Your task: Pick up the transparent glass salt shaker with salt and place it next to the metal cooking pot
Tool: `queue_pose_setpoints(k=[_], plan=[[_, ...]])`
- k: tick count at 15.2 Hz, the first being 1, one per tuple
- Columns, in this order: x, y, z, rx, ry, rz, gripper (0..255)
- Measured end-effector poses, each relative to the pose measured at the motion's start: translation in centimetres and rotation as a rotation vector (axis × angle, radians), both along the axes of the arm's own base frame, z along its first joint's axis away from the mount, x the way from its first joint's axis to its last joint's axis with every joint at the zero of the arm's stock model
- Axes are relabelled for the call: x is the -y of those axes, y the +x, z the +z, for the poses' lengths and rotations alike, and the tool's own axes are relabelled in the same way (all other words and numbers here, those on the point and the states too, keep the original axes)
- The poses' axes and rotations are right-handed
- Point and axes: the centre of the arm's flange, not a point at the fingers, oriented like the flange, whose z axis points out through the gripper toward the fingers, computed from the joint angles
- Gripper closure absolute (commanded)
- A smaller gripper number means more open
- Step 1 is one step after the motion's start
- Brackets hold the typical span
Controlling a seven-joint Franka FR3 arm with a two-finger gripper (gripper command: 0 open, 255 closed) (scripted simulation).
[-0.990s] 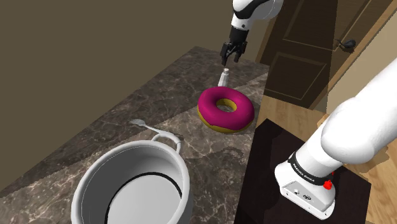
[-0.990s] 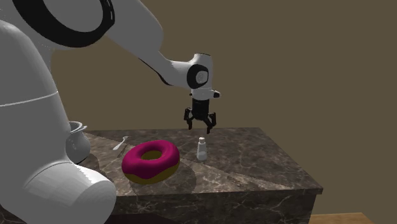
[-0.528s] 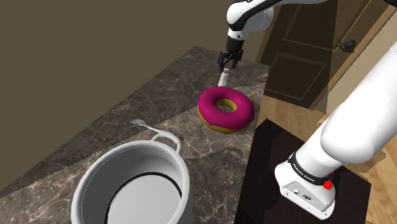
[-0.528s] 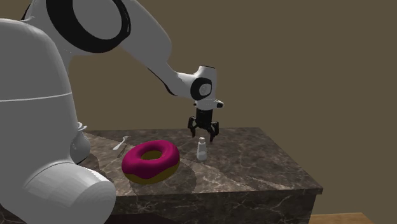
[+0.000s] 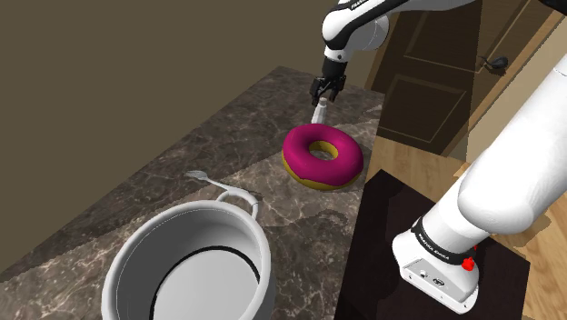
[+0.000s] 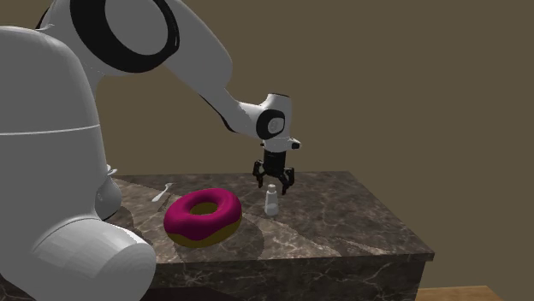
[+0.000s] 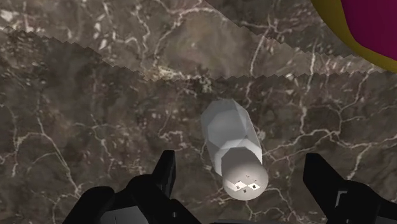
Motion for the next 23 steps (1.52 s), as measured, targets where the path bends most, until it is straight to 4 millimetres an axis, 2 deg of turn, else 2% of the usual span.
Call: queue_pose_setpoints(k=[1,12,23], plan=[[0.0,0.0,0.0,0.000,0.000,0.000,255],[0.0,0.0,0.3,0.000,0.000,0.000,255],[0.0,0.0,5.9,0.000,0.000,0.000,255]])
